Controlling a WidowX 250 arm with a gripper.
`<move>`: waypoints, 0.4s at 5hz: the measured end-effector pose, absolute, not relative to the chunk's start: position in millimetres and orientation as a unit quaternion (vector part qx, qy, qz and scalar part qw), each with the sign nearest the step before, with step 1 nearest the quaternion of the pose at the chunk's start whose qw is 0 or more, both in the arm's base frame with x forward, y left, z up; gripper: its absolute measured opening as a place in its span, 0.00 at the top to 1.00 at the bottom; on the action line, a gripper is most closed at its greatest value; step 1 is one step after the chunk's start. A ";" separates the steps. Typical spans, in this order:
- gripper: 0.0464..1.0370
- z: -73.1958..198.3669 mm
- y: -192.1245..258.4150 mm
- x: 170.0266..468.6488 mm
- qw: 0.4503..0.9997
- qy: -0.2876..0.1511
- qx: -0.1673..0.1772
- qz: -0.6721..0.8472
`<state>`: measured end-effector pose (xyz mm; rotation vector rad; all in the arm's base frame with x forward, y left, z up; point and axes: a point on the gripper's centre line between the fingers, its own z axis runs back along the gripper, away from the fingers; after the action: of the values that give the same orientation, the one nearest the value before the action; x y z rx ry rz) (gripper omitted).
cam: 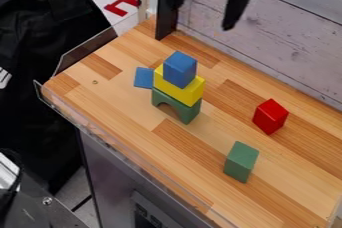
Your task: Put the blue block on top of yellow rectangular block
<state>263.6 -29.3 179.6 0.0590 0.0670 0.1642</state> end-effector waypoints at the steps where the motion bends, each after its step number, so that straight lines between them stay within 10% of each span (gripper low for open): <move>1: 0.04 164.7 -50.2 270.5 0.997 0.044 0.027 0.053; 2: 0.04 137.3 -61.6 267.1 0.995 0.080 0.003 0.058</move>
<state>267.1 -61.6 137.3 0.0053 0.1606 0.1170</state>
